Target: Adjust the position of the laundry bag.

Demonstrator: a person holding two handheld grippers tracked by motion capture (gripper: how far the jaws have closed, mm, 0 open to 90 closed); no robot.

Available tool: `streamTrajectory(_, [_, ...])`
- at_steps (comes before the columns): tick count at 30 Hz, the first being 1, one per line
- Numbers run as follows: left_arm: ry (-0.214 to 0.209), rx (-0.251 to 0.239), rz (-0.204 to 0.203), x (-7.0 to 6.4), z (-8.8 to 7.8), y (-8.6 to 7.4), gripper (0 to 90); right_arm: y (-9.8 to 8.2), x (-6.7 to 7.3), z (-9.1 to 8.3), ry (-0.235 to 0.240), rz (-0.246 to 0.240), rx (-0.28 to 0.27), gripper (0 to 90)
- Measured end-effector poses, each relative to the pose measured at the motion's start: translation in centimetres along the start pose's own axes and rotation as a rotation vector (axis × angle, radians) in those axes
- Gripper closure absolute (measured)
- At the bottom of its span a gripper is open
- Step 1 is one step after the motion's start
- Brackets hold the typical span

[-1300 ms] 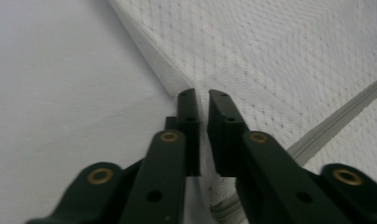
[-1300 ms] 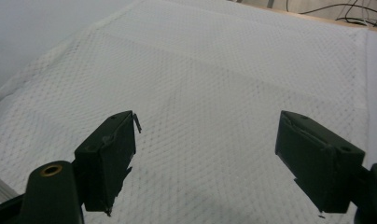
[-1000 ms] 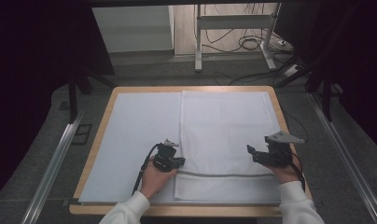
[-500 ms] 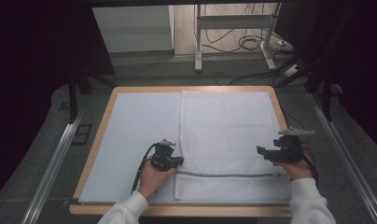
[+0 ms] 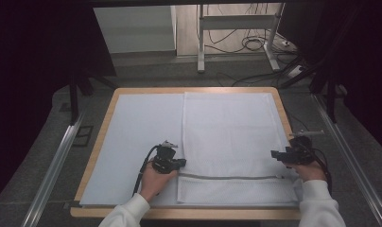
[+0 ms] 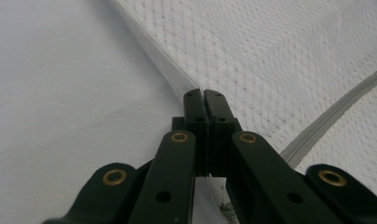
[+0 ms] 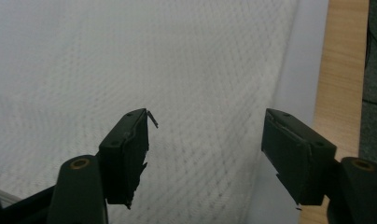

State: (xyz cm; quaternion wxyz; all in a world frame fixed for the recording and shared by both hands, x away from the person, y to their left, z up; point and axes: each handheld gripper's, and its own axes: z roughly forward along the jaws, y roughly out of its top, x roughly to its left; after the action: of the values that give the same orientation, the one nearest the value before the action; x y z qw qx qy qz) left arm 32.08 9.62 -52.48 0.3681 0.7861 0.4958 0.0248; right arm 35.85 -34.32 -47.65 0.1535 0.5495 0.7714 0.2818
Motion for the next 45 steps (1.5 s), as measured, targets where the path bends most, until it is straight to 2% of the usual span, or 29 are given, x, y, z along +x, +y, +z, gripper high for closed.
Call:
streamTrajectory(3, [-0.004, 0.000, -0.001, 0.0, 0.0, 0.0, 90.0, -0.2, -0.3, 0.4, -0.030, -0.001, 0.036, 34.2])
streamTrajectory(10, [-0.018, -0.006, -0.002, 0.0, 0.0, 0.0, 89.9, -0.5, -0.7, 0.7, -0.009, 0.017, 0.067, 38.1])
streamTrajectory(17, [-0.021, -0.005, -0.001, 0.0, -0.1, 0.1, 90.0, -0.8, -0.9, 1.2, -0.007, 0.020, 0.105, 42.5])
streamTrajectory(21, [-0.023, -0.003, -0.001, 0.0, -0.1, 0.0, 90.0, -0.9, -0.8, 1.4, -0.025, 0.011, 0.120, 47.2])
streamTrajectory(22, [-0.024, -0.002, -0.001, 0.0, -0.1, 0.0, 90.0, -0.9, -0.7, 1.6, -0.048, 0.005, 0.134, 48.9])
streamTrajectory(29, [-0.024, -0.001, 0.002, -0.1, -0.2, 0.1, 90.0, -0.9, -0.5, 1.6, -0.061, -0.010, 0.138, 55.6])
streamTrajectory(30, [-0.024, -0.001, 0.003, -0.1, -0.2, 0.1, 90.0, -0.9, -0.3, 1.6, -0.077, -0.034, 0.140, 61.2])
streamTrajectory(31, [-0.024, -0.001, 0.003, -0.1, -0.2, 0.1, 90.0, -0.9, -0.3, 1.6, -0.077, -0.034, 0.140, 61.2])
streamTrajectory(32, [-0.025, -0.001, 0.003, -0.1, -0.2, 0.1, 90.0, -0.9, -0.2, 1.6, -0.067, -0.046, 0.136, 68.6])
streamTrajectory(37, [-0.026, -0.006, 0.004, -0.1, -0.3, 0.1, 90.0, -0.8, -0.1, 1.7, -0.071, -0.060, 0.125, 83.1])
streamTrajectory(45, [-0.027, -0.008, 0.000, 0.0, -0.4, 0.1, 90.0, -0.9, -0.1, 1.7, -0.034, -0.047, 0.102, 86.7])
